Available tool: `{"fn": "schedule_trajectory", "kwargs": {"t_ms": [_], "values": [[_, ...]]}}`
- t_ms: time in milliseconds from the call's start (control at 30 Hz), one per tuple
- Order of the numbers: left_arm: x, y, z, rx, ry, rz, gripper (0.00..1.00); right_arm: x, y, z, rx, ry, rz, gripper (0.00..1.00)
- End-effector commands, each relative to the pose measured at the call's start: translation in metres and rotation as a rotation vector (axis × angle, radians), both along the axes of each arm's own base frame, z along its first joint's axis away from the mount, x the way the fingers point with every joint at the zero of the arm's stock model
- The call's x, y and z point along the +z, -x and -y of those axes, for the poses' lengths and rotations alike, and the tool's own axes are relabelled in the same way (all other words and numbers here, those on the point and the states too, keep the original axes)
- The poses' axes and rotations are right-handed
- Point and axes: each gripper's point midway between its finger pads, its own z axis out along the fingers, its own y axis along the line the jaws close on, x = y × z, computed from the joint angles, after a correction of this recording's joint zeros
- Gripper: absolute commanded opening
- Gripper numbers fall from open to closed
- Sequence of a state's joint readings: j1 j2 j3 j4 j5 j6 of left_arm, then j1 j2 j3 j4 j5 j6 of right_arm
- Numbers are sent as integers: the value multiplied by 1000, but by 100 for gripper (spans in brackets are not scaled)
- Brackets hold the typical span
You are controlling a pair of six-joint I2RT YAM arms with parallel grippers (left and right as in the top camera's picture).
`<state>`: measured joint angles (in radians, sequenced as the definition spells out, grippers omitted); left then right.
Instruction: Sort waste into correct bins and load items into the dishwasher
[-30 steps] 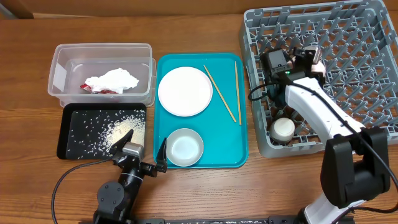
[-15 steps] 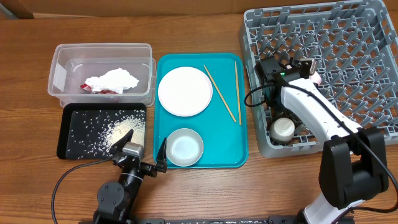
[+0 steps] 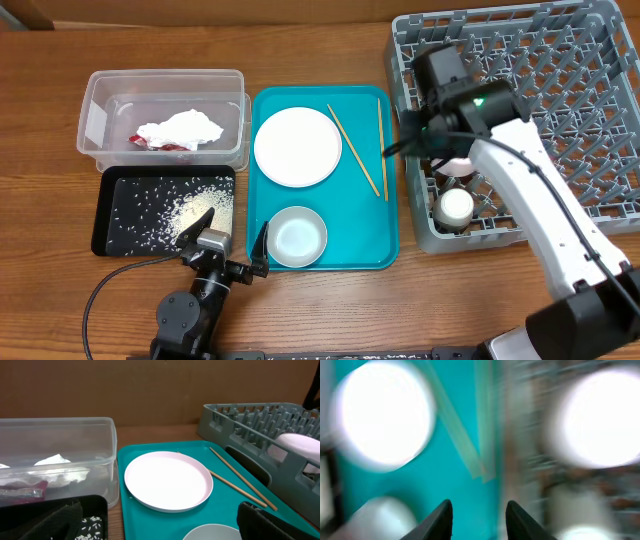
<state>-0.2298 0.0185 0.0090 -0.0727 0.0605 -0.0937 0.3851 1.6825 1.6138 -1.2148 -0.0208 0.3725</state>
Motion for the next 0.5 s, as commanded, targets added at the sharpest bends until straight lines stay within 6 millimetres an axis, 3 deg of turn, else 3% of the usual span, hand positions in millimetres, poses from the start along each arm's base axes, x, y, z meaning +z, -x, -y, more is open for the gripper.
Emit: {"fn": "schedule_trajectory", "kwargs": {"t_ms": [0, 67, 167, 300, 467], "values": [[-1, 1, 2, -9, -11, 4, 100, 1, 45, -74, 232, -261, -134, 37], [-1, 1, 2, -9, -11, 4, 100, -22, 74, -102, 312, -231, -193, 41], [-1, 1, 2, -9, -11, 4, 100, -53, 96, -124, 321, -182, -221, 44], [-1, 1, 2, -9, -11, 5, 100, -98, 106, -124, 166, -73, -211, 46], [-1, 1, 2, -9, -11, 4, 100, -144, 119, -128, 95, -111, -257, 45]]}}
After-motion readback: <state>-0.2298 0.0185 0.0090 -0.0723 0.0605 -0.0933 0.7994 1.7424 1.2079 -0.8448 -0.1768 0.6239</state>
